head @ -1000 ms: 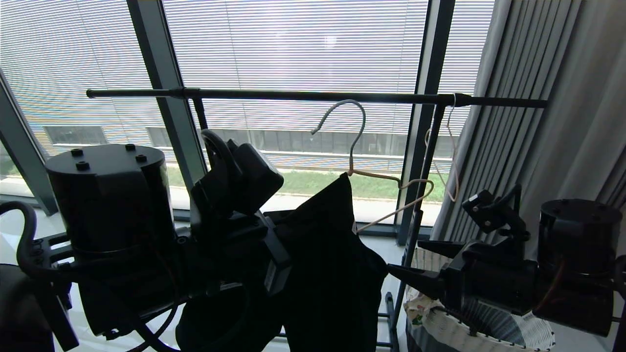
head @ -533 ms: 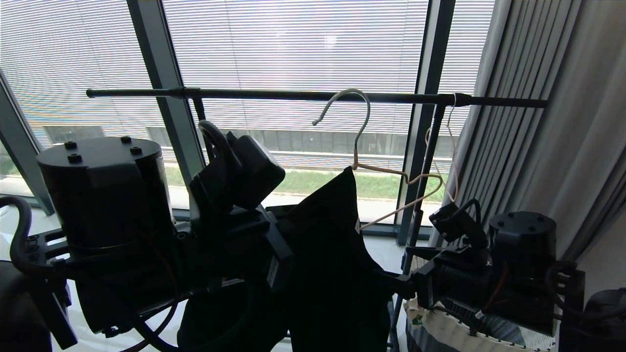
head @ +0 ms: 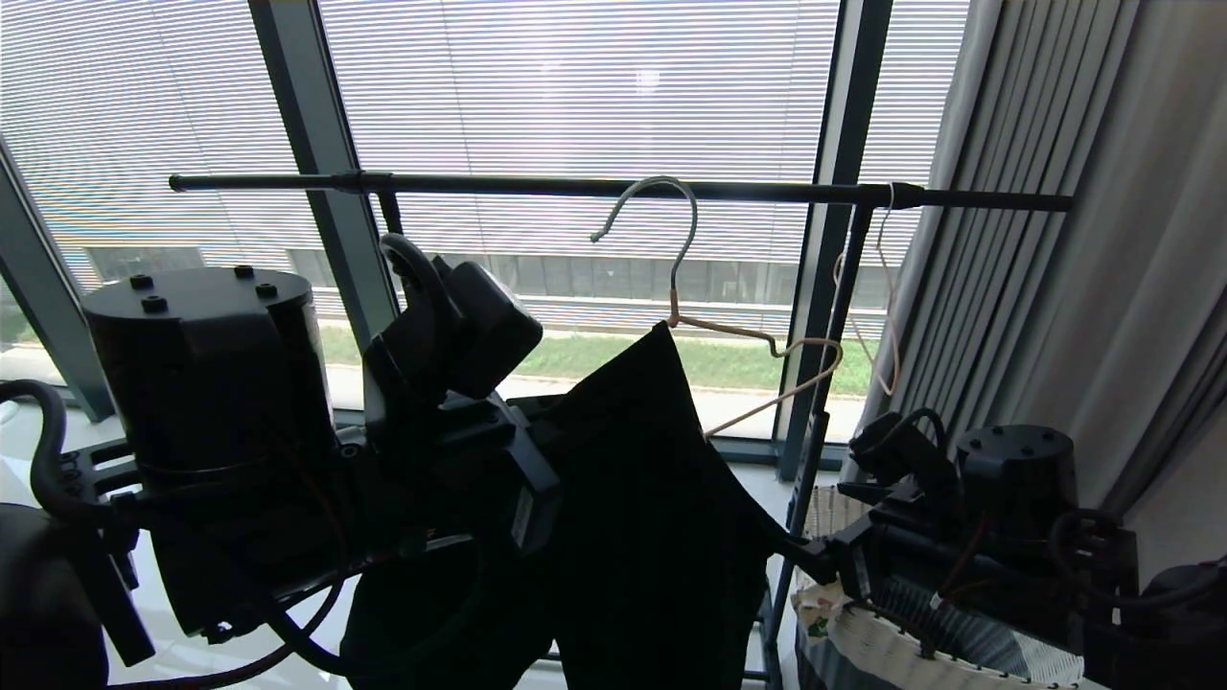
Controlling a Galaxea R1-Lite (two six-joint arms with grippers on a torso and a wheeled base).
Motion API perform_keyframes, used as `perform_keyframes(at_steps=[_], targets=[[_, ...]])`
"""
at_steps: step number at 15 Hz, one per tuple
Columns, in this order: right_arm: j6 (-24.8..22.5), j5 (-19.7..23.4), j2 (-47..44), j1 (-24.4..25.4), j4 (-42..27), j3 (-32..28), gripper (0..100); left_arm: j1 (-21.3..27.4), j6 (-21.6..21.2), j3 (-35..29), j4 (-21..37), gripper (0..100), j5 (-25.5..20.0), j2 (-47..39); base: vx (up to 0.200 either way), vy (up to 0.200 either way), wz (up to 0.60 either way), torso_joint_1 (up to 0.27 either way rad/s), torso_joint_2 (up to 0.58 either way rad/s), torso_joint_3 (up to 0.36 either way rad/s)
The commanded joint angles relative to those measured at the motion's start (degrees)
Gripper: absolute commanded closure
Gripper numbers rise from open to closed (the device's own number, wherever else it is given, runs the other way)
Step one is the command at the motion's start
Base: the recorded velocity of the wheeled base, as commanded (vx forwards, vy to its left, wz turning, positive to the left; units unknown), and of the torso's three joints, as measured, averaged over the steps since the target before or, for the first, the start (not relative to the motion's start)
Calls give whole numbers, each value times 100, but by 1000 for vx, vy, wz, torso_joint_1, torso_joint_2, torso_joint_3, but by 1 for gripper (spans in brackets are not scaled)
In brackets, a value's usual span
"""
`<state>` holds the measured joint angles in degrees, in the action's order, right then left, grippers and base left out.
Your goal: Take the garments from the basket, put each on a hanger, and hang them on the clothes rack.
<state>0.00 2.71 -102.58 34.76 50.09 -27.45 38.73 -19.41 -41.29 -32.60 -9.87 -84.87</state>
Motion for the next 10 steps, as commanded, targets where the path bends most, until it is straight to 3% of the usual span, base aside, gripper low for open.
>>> perform_keyframes(at_steps=[1, 5, 10], targets=[[-378, 2, -174, -435, 9, -67, 0, -15, -10, 130, -1, 100, -6, 14, 0, 0, 0, 0, 0, 0], [-677, -16, -288, -918, 9, -524, 0, -15, -19, 605, -1, 100, -15, 32, 0, 0, 0, 0, 0, 0], [-765, -139, -324, -1032, 9, -893, 0, -6, -37, 1079, 8, 100, -32, -21, 0, 0, 0, 0, 0, 0]])
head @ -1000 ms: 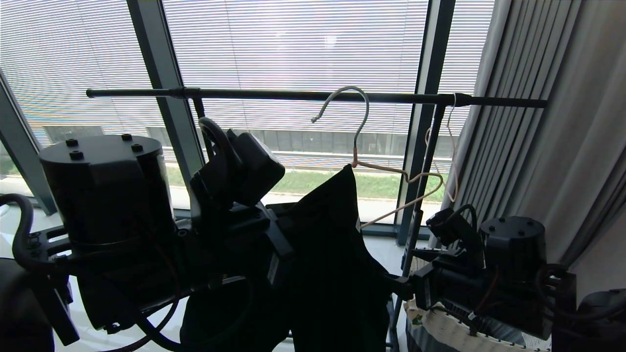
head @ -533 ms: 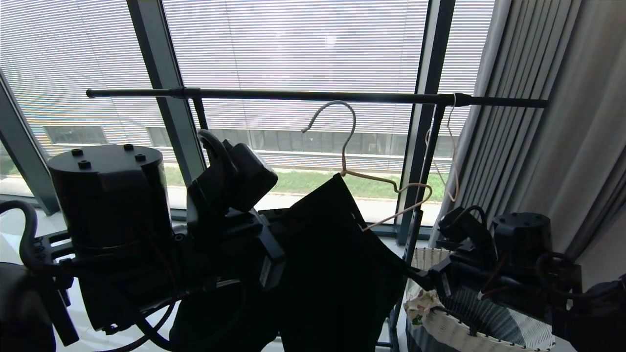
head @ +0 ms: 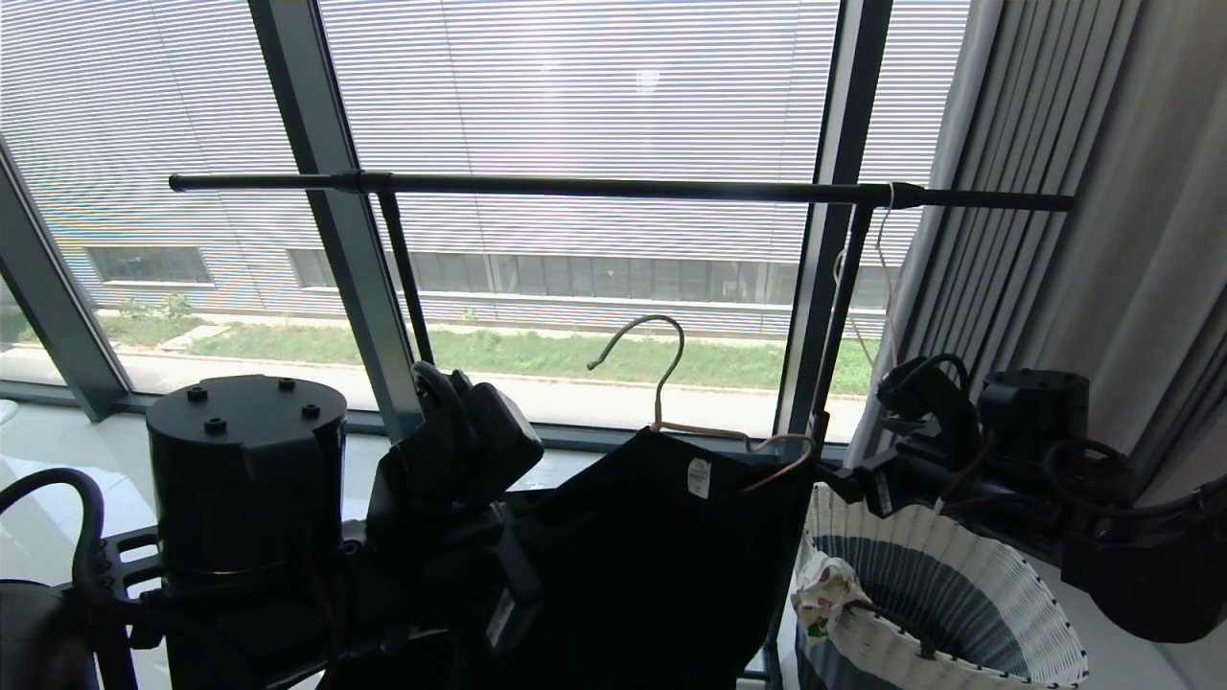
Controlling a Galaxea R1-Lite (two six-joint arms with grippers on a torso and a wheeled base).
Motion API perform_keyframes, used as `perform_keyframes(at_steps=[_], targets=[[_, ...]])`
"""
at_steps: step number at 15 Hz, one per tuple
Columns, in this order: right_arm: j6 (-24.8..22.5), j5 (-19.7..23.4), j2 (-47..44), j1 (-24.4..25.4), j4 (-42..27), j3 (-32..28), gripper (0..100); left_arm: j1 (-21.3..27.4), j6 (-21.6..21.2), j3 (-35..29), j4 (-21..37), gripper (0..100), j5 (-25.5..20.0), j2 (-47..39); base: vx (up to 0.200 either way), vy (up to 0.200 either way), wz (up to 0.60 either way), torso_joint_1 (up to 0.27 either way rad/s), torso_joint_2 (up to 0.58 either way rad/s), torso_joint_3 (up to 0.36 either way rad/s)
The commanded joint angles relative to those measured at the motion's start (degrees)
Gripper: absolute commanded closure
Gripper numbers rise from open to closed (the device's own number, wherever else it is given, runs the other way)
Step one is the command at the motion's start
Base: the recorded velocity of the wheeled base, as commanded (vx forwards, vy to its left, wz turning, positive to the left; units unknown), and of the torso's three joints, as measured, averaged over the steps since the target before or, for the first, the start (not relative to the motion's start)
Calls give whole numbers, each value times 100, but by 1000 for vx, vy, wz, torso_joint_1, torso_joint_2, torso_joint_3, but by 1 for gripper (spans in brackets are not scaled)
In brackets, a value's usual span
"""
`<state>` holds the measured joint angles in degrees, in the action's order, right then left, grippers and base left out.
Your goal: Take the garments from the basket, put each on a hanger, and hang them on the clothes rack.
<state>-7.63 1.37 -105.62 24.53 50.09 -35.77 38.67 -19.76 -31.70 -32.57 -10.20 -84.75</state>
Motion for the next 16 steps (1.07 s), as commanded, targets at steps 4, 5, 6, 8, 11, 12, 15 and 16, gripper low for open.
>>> perform_keyframes(at_steps=[4, 5, 6, 8, 11, 12, 15, 16], targets=[[-10, -13, 33, -27, 1, -141, 0, 0, -1, 243, 14, 100, 1, -270, 0, 0, 0, 0, 0, 0], [-10, -13, 41, -45, 9, -141, 0, -17, 7, 225, 14, 100, 10, -323, 0, 0, 0, 0, 0, 0], [-10, -31, 41, -71, 1, -141, 0, -52, 7, 216, 14, 100, 18, -332, 0, 0, 0, 0, 0, 0], [-72, -40, 41, -194, 9, -141, 0, -140, 7, 234, 14, 100, 10, -297, 0, 0, 0, 0, 0, 0], [-204, -22, 6, -396, 1, -141, 0, -140, 16, 172, 5, 100, -52, -297, 0, 0, 0, 0, 0, 0], [-204, -5, 6, -396, 1, -141, 0, -140, 16, 172, 5, 100, -87, -305, 0, 0, 0, 0, 0, 0], [-212, 101, 288, -370, -52, -159, 0, -158, 16, 146, -30, 100, -34, -648, 0, 0, 0, 0, 0, 0], [-221, 312, 534, -370, -254, -167, 0, -184, 16, 120, -144, 100, 54, -806, 0, 0, 0, 0, 0, 0]])
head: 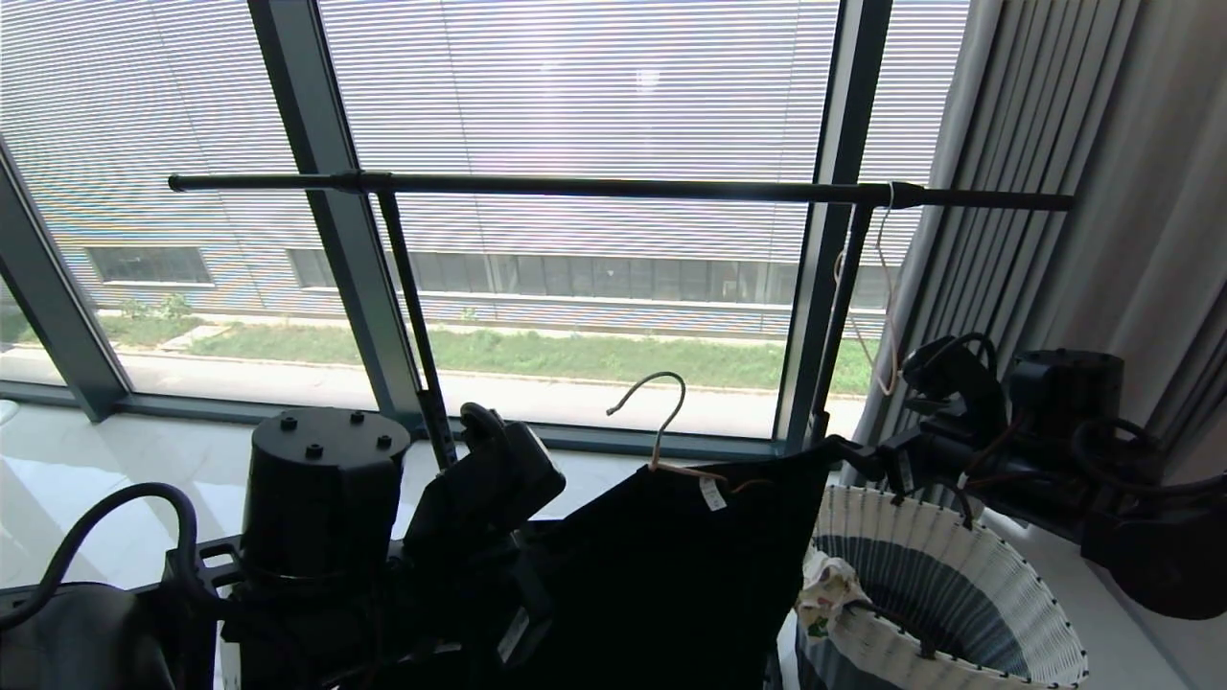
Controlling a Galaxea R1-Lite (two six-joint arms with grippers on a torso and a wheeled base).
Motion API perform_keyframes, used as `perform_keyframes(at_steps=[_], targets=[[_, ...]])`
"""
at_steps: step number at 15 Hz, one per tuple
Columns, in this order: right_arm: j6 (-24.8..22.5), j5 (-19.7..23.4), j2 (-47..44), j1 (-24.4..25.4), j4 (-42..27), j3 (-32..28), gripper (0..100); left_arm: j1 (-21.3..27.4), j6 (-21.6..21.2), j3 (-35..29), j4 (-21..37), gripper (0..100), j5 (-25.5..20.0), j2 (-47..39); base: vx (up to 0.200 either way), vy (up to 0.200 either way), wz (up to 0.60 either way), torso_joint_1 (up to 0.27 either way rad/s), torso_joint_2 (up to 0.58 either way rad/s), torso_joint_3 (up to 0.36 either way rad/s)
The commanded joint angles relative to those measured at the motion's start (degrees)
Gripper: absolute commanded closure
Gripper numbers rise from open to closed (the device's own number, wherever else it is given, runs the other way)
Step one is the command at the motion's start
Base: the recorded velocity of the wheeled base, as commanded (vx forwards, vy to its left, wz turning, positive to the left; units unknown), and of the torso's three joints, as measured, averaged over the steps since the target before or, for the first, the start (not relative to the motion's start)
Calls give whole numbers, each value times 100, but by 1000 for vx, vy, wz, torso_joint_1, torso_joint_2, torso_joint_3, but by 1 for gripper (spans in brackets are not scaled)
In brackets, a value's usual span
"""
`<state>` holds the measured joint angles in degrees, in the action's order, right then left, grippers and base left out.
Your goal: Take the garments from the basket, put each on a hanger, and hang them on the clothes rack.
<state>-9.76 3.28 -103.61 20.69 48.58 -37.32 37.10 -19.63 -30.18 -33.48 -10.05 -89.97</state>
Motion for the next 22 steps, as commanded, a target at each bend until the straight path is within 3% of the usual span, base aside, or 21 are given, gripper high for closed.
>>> perform_keyframes(at_steps=[1, 4, 6, 9, 11, 15, 20, 22], targets=[[-25, 243, 543, 14, -384, -48, 0, -36, 3, -40, -221, 100, 170, -425, 0, 0, 0, 0, 0, 0], [-245, 472, 1088, 14, -1061, -74, 0, -53, 55, -31, -994, 100, 565, -821, 0, 0, 0, 0, 0, 0], [-351, 472, 1053, 14, -1061, -100, 0, -1, 64, -23, -1012, 100, 495, -777, 0, 0, 0, 0, 0, 0], [-737, 516, 851, -3, -1061, -347, 0, 70, 55, -23, -1012, 100, 20, -583, 0, 0, 0, 0, 0, 0], [-904, 885, 886, 111, -1131, -382, 0, 114, 64, -23, -1029, 100, -6, -539, 0, 0, 0, 0, 0, 0], [-1432, 1966, 1282, 726, -2142, -461, 0, 219, 55, 13, -1135, 100, -296, -522, 0, 0, 0, 0, 0, 0], [-2381, 2388, 1036, 1192, -3223, -1085, 0, 571, 55, 83, -1372, 100, -375, -513, 0, 0, 0, 0, 0, 0], [-2522, 2458, 974, 1201, -3575, -1261, 0, 632, 29, 162, -1372, 100, -542, -416, 0, 0, 0, 0, 0, 0]])
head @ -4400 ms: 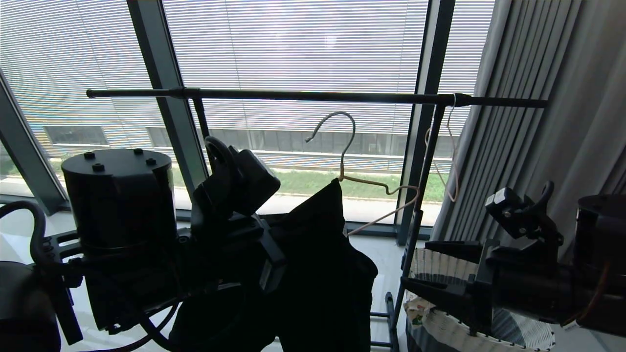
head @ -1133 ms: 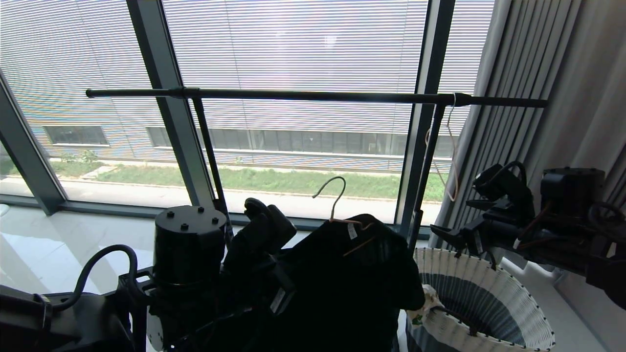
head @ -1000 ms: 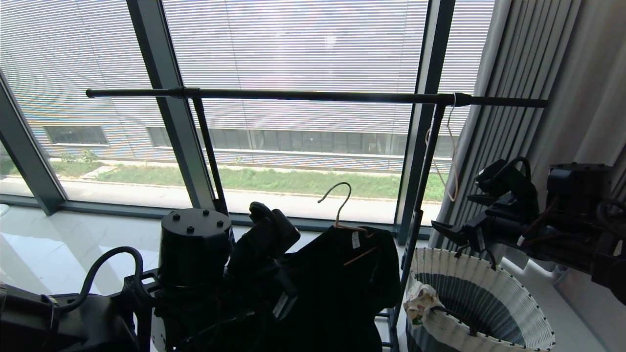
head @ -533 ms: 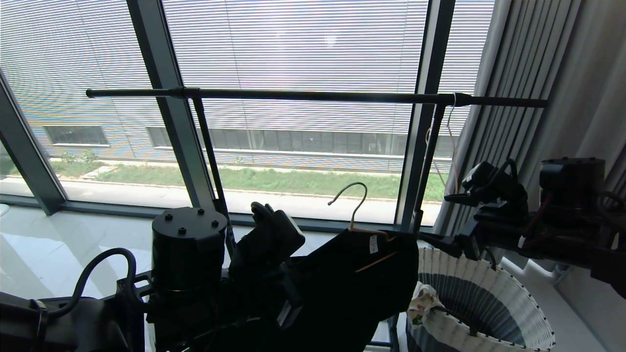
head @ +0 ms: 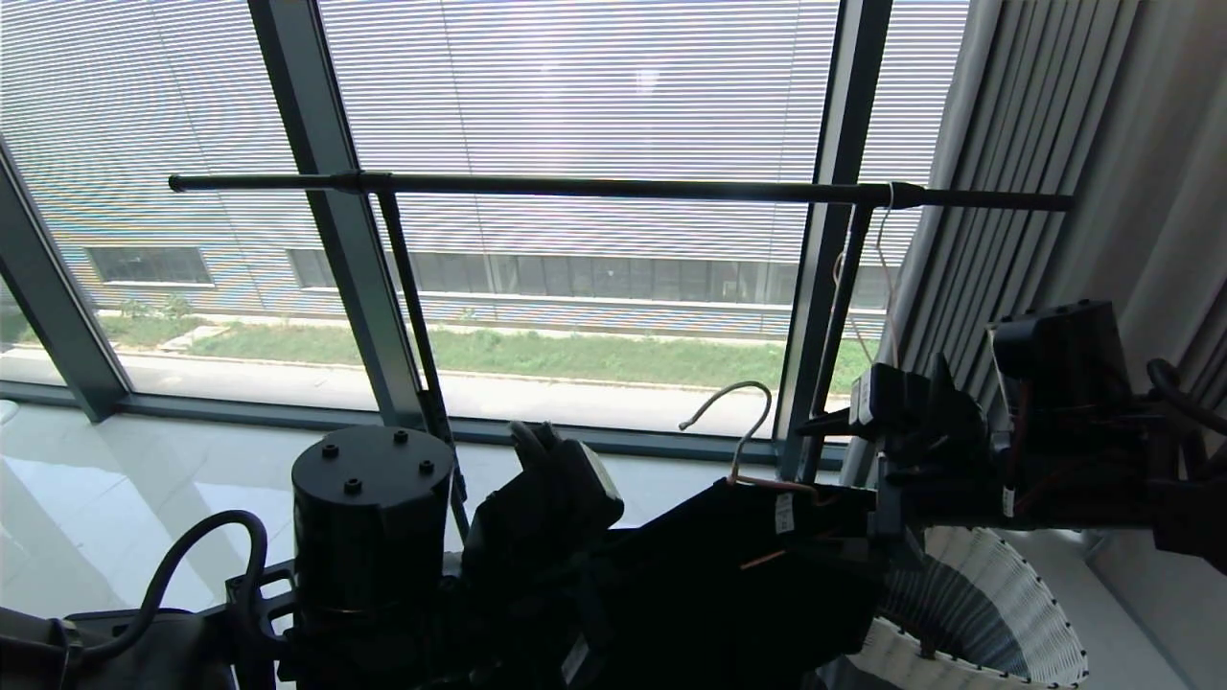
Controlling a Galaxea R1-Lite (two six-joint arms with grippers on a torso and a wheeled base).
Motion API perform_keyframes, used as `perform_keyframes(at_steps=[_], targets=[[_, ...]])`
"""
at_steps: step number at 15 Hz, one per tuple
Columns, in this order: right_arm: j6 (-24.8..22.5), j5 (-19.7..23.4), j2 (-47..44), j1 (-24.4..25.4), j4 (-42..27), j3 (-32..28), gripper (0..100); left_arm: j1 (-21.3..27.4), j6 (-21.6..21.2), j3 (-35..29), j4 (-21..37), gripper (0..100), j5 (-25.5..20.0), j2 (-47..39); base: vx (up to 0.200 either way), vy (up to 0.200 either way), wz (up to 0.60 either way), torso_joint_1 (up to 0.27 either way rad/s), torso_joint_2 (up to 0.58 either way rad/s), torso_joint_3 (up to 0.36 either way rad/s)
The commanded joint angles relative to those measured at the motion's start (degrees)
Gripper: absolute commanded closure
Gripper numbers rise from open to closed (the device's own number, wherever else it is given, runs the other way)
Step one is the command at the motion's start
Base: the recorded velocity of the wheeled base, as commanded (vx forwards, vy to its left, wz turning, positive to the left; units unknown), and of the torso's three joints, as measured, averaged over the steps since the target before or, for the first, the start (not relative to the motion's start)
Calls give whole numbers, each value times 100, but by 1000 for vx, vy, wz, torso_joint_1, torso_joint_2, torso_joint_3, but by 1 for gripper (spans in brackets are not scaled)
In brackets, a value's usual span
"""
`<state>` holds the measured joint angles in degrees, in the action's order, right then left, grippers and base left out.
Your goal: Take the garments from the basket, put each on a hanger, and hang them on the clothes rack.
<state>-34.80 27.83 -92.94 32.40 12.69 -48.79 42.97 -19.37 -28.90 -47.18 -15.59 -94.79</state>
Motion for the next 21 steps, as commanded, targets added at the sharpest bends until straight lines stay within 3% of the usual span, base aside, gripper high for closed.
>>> perform_keyframes(at_steps=[1, 5, 9, 15, 16, 21], targets=[[-114, 82, -101, 56, -452, -316, 0, 62, -14, 87, -2, 100, -76, 145, 0, 0, 0, 0, 0, 0], [-571, 205, -251, 82, -1076, -606, 0, 115, -23, 95, -2, 100, -225, 321, 0, 0, 0, 0, 0, 0], [-598, 205, -391, 284, -1436, -861, 0, 282, -32, 95, -2, 100, -225, 312, 0, 0, 0, 0, 0, 0], [-589, 188, -444, 275, -1454, -843, 0, 299, -32, 87, -11, 100, -225, 321, 0, 0, 0, 0, 0, 0], [-589, 179, -435, 275, -1445, -843, 100, 299, -32, 87, -11, 100, -225, 321, 0, 0, 0, 0, 0, 0], [-580, 161, -356, 267, -1401, -852, 100, 308, -40, 95, -2, 100, -225, 321, 0, 0, 0, 0, 0, 0]])
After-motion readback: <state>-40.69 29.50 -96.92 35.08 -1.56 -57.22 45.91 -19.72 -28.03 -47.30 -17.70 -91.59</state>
